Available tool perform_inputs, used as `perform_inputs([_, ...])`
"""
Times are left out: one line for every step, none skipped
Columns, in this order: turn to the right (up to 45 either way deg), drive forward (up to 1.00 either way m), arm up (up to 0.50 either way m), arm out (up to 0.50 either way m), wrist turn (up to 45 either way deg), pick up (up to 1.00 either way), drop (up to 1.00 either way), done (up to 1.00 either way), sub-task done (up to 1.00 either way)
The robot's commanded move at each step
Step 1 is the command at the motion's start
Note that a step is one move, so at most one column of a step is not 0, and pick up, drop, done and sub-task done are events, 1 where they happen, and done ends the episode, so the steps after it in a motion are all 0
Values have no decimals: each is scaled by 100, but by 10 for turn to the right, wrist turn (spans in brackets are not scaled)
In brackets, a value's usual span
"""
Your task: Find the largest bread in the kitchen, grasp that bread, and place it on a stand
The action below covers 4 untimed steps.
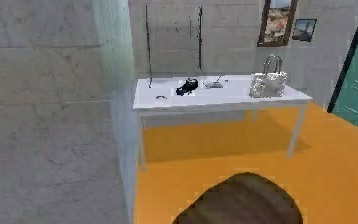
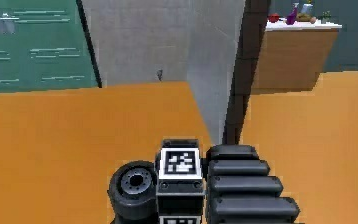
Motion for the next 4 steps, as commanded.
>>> perform_inputs([-30,0,0,0,0,0,0,0,0])
perform_inputs([0,25,0,0,0,0,0,0,0])
perform_inputs([-450,0,0,0,0,0,0,0,0])
perform_inputs([-180,0,0,0,0,0,0,0,0])
